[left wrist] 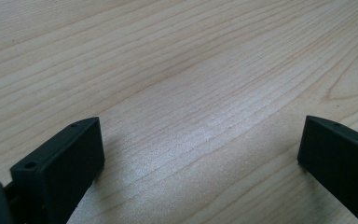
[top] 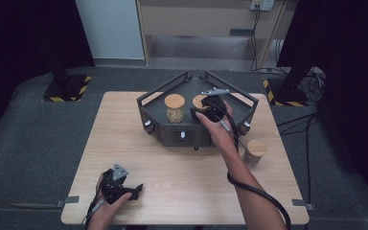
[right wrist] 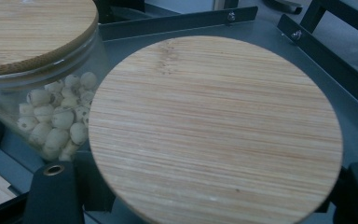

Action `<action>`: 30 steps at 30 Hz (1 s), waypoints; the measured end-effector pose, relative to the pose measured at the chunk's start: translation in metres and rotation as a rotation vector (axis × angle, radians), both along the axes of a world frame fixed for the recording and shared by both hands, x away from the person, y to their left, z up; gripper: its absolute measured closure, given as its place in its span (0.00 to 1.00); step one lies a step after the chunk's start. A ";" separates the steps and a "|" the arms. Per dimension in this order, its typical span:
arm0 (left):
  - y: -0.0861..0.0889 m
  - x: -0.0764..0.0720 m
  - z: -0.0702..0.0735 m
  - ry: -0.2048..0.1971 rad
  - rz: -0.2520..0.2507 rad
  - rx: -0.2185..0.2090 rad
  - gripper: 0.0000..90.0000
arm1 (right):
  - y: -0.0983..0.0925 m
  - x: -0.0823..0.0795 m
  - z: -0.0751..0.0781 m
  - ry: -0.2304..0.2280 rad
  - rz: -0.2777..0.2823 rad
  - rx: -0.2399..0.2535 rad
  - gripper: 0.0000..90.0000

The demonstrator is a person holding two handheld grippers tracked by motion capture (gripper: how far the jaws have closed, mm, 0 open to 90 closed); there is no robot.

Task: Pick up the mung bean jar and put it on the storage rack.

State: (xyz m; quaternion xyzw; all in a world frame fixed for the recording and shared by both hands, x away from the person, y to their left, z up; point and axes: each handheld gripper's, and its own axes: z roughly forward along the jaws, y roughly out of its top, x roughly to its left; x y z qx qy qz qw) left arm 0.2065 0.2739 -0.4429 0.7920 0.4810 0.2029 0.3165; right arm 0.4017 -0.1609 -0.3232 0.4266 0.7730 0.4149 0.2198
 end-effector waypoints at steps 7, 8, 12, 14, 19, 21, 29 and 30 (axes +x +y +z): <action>0.000 0.000 0.000 0.000 0.000 0.000 0.00 | -0.001 0.001 -0.001 0.005 0.005 0.007 0.28; 0.000 0.000 0.000 0.000 0.000 0.000 0.00 | -0.002 0.001 -0.001 0.007 0.006 0.006 0.28; 0.000 0.000 0.000 0.000 0.000 0.000 0.00 | -0.002 0.001 -0.001 0.006 0.006 0.008 0.28; 0.000 0.000 0.000 0.000 0.000 0.000 0.00 | -0.002 0.001 -0.001 0.005 0.006 0.010 0.28; 0.000 0.000 0.000 0.000 0.000 0.000 0.00 | -0.002 0.001 -0.001 0.004 0.008 0.008 0.28; 0.000 0.000 0.000 0.000 0.000 0.000 0.00 | -0.002 0.001 -0.001 0.003 0.009 0.007 0.28; 0.000 0.000 0.000 0.000 0.000 0.000 0.00 | -0.003 0.001 -0.002 -0.001 0.012 0.011 0.27; 0.000 0.000 0.000 0.000 0.000 0.000 0.00 | -0.004 0.001 -0.002 -0.003 0.010 0.017 0.26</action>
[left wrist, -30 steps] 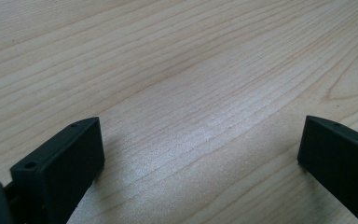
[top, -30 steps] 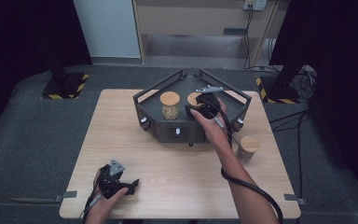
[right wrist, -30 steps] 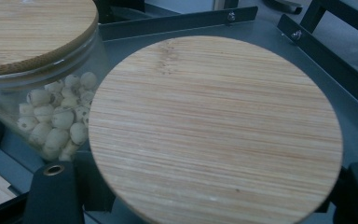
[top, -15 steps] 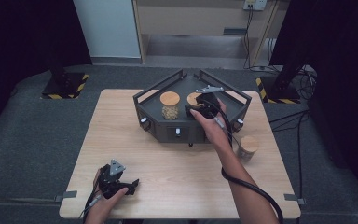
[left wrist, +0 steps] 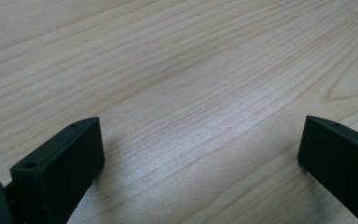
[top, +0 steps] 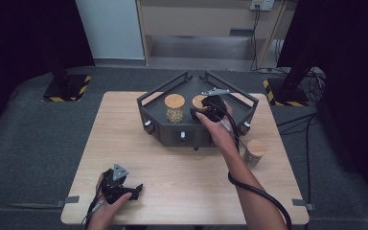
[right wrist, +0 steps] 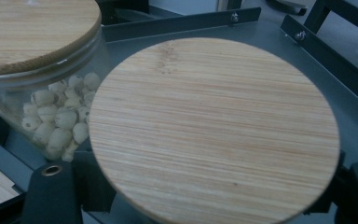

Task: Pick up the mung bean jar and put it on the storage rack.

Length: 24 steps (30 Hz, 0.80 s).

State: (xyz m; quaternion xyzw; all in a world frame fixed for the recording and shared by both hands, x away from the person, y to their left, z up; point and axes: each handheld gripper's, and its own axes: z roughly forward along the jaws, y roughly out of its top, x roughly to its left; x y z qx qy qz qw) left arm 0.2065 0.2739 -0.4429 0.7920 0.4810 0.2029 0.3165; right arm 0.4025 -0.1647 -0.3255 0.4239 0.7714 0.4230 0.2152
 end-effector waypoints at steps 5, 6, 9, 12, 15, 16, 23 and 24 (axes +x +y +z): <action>0.000 0.000 0.000 0.000 0.000 0.000 0.00 | -0.003 -0.002 0.002 -0.010 0.002 0.010 0.15; 0.000 0.000 0.000 0.000 0.000 0.000 0.00 | -0.004 -0.003 0.002 -0.011 0.003 0.011 0.13; 0.000 0.000 0.000 0.000 0.000 0.000 0.00 | -0.006 -0.006 0.003 -0.026 0.010 -0.001 0.09; 0.000 0.000 0.000 0.000 0.000 0.000 0.00 | -0.010 -0.009 0.004 -0.026 0.011 0.009 0.07; 0.000 0.000 0.000 0.000 0.000 0.000 0.00 | -0.015 -0.012 0.004 -0.032 0.017 0.011 0.06; 0.000 0.000 0.000 0.001 -0.001 0.001 0.00 | -0.016 -0.013 0.004 -0.033 0.018 0.014 0.05; 0.000 0.000 0.000 0.001 -0.002 0.002 0.00 | -0.027 -0.023 0.006 -0.053 0.040 0.021 0.04; 0.000 0.000 0.000 0.001 -0.002 0.002 0.00 | -0.030 -0.024 0.007 -0.055 0.040 0.022 0.04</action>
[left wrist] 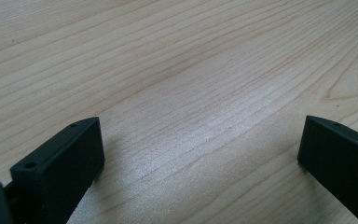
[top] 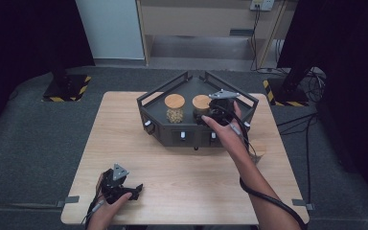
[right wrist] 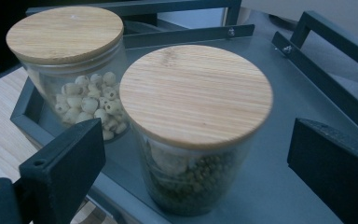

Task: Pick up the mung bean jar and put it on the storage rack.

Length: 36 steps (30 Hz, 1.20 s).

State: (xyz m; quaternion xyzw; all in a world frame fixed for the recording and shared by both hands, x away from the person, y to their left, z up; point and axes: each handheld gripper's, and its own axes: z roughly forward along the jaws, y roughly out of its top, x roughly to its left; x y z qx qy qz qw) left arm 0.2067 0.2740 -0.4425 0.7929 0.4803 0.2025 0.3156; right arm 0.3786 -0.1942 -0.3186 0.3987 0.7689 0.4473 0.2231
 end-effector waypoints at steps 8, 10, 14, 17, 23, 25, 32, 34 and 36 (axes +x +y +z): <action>0.000 0.000 0.000 0.000 0.000 0.000 0.00 | -0.019 -0.011 0.008 -0.019 0.023 -0.007 0.03; 0.000 0.000 0.000 0.000 0.000 0.000 0.00 | -0.023 -0.014 0.009 -0.023 0.025 -0.005 0.03; 0.000 0.000 0.000 0.000 0.000 0.000 0.00 | -0.033 -0.019 0.010 -0.026 0.022 -0.006 0.02; 0.001 0.001 0.000 0.001 -0.005 -0.001 0.00 | -0.039 -0.022 0.009 -0.025 0.022 -0.006 0.02; 0.001 0.001 0.000 0.001 -0.005 0.000 0.00 | -0.050 -0.028 0.005 -0.012 0.014 -0.016 0.02; 0.001 0.001 0.000 0.001 -0.005 0.000 0.00 | -0.054 -0.031 0.005 -0.012 0.013 -0.018 0.02; 0.001 0.001 0.000 0.001 -0.006 0.000 0.00 | -0.063 -0.039 0.005 -0.007 0.012 -0.036 0.02; 0.001 0.001 0.000 0.001 -0.006 0.000 0.00 | -0.066 -0.041 0.006 -0.013 0.013 -0.046 0.02; 0.001 0.001 0.000 0.001 -0.007 0.000 0.00 | -0.069 -0.044 0.006 -0.012 0.011 -0.046 0.02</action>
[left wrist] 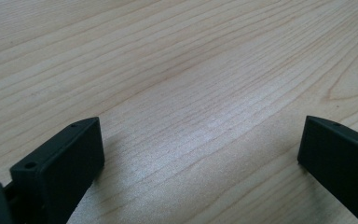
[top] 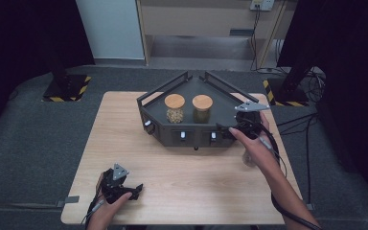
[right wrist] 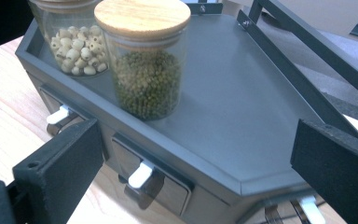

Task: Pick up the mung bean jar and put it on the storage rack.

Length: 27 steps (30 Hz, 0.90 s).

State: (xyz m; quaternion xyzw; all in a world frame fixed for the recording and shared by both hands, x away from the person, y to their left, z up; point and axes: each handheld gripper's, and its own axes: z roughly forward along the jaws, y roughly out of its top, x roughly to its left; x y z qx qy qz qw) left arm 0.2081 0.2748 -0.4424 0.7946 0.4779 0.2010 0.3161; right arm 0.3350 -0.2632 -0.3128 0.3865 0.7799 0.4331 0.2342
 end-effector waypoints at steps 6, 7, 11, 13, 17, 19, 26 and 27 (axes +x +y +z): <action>0.000 0.000 0.000 0.001 -0.002 0.000 0.00 | -0.011 -0.010 0.001 0.003 -0.011 -0.008 0.02; 0.000 0.000 0.000 0.001 -0.002 0.000 0.00 | -0.013 -0.011 0.000 0.004 -0.012 -0.011 0.02; 0.000 0.001 0.000 0.001 -0.003 0.000 0.00 | -0.019 -0.015 0.001 0.012 -0.016 -0.033 0.02; 0.000 0.001 0.000 0.001 -0.004 0.001 0.00 | -0.022 -0.018 0.000 0.015 -0.020 -0.037 0.02; 0.000 0.001 0.000 0.000 -0.003 0.001 0.00 | -0.029 -0.023 -0.004 0.026 -0.030 -0.035 0.02; 0.000 0.001 0.000 0.001 -0.003 0.001 0.00 | -0.032 -0.024 -0.005 0.029 -0.034 -0.039 0.02; 0.000 0.001 0.000 0.000 -0.004 0.001 0.00 | -0.040 -0.029 -0.012 0.041 -0.047 -0.041 0.02; 0.000 0.001 0.000 0.001 -0.003 0.001 0.00 | -0.042 -0.030 -0.013 0.041 -0.049 -0.040 0.02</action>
